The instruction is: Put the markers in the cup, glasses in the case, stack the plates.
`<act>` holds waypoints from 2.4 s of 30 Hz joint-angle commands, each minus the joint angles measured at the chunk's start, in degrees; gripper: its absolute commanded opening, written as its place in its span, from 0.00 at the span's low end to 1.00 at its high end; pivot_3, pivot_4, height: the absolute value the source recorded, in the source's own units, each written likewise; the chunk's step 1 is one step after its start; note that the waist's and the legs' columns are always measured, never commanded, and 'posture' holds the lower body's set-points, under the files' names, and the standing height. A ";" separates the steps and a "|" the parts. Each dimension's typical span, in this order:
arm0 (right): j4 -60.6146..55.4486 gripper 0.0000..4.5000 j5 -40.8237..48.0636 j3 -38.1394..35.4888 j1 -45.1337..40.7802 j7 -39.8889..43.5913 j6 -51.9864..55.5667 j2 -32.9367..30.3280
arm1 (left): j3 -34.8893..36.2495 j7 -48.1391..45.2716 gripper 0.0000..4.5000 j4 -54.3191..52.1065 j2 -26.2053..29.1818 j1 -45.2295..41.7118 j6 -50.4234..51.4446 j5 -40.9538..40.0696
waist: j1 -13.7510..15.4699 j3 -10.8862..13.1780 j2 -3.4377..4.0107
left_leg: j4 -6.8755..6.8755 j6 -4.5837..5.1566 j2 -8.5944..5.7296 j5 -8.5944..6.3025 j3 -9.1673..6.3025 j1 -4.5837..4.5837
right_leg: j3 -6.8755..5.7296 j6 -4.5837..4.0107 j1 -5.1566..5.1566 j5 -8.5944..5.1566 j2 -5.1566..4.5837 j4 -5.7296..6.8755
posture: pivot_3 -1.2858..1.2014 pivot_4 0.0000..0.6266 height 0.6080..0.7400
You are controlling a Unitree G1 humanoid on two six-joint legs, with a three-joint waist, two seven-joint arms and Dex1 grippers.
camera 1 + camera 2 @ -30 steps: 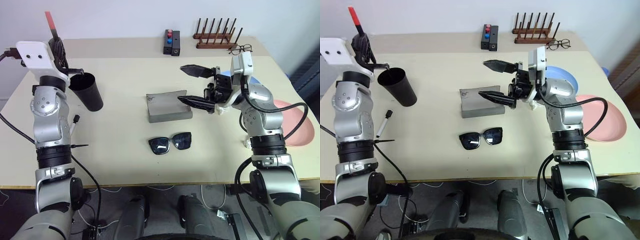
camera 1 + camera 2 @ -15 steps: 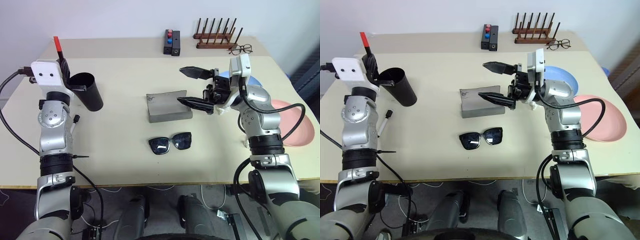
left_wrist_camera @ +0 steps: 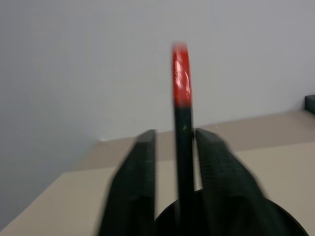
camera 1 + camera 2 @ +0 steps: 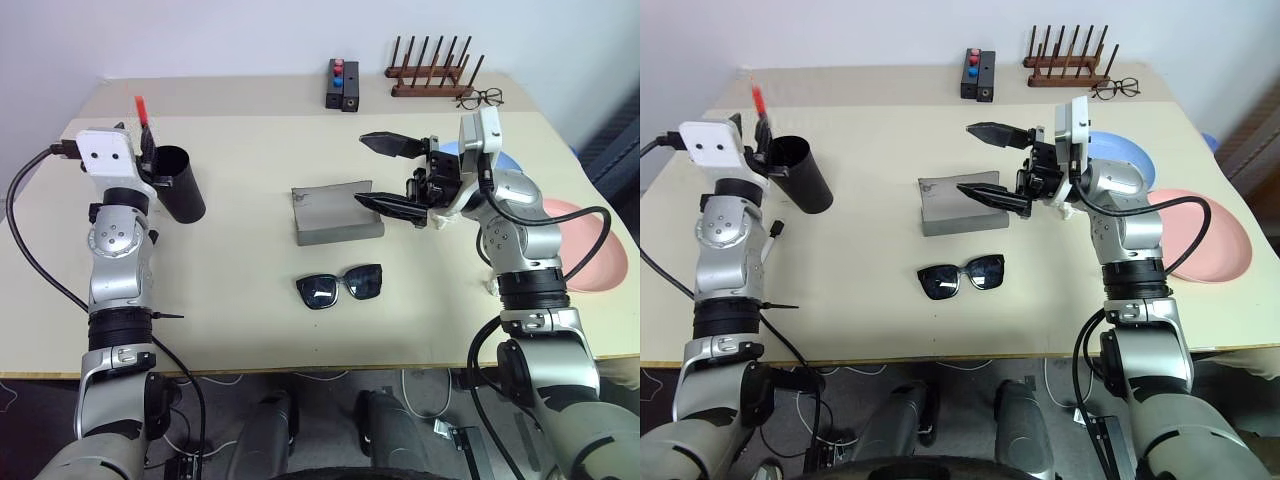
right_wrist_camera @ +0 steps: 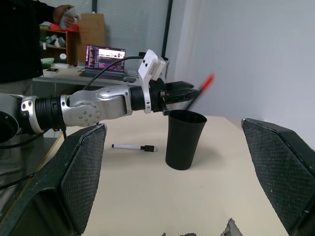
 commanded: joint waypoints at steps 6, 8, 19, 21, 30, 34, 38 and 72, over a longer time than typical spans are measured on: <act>-1.04 1.00 0.36 -1.25 -1.53 -0.30 -0.85 -0.32 | 1.05 0.27 0.99 -3.06 0.00 -0.87 -1.56 -1.22 | 0.02 0.00 0.00 | 0.00 0.00 0.00 0.00 0.00 0.00 | 0.00 0.00 0.00 0.00 0.00 0.00 | 0.52 0.24 1.00; -0.92 1.00 0.24 -1.22 -1.61 -0.43 -0.84 -0.34 | 1.87 -0.51 0.99 -4.06 -0.21 -1.16 -0.90 -3.16 | 0.02 0.00 0.00 | 0.00 0.00 0.00 0.00 0.00 0.00 | 0.00 0.00 0.00 0.00 0.00 0.00 | 0.52 0.24 1.00; -2.36 1.00 -1.30 0.60 1.65 3.65 1.40 -4.65 | 18.13 -4.20 0.99 -6.12 13.47 1.68 13.15 -17.42 | -0.42 0.00 0.00 | -0.07 0.00 0.05 0.00 0.00 0.00 | 0.00 0.00 -0.13 0.00 0.02 0.09 | 0.52 0.24 1.00; -2.30 1.00 -2.17 1.31 2.48 5.12 0.80 -5.51 | 19.52 -5.02 0.99 -6.57 16.49 3.55 16.82 -17.97 | -0.25 0.00 0.00 | -0.05 0.00 0.05 0.00 0.00 0.00 | 0.00 0.00 -0.10 0.00 0.02 0.08 | 0.52 0.24 1.00; -0.98 1.00 -5.61 5.21 5.90 9.83 -0.26 -7.99 | 22.77 -18.16 0.99 -13.56 28.04 22.60 40.58 -23.66 | -0.48 0.01 -0.04 | -0.13 -0.02 0.08 -0.02 0.02 0.03 | 0.01 -0.02 -0.08 -0.02 0.01 0.01 | 0.52 0.24 1.00; 0.09 1.00 -7.14 6.25 5.82 11.20 -1.43 -8.37 | 22.77 -23.32 0.99 -17.60 29.08 27.46 45.26 -26.06 | -0.30 0.05 -0.08 | -0.15 -0.05 0.23 -0.01 0.01 0.04 | 0.01 -0.06 -0.13 -0.04 0.05 0.02 | 0.52 0.24 1.00; 1.74 1.00 -8.54 6.99 5.60 12.15 -3.20 -8.31 | 17.24 -25.83 0.99 -21.56 30.15 33.63 50.48 -23.75 | -0.08 0.05 -0.07 | -0.13 -0.09 0.25 0.00 0.01 0.06 | 0.01 -0.24 -0.09 -0.12 -0.05 0.00 | 0.52 0.24 1.00; -2.41 1.00 -8.08 5.86 6.81 8.82 -1.57 -8.97 | -1.45 -14.58 0.50 -16.88 20.90 11.45 74.01 -14.93 | -0.09 0.04 -0.10 | -0.06 -0.09 0.10 0.02 0.00 0.19 | 0.01 -0.05 0.04 -0.01 -0.02 0.10 | 0.52 0.24 1.00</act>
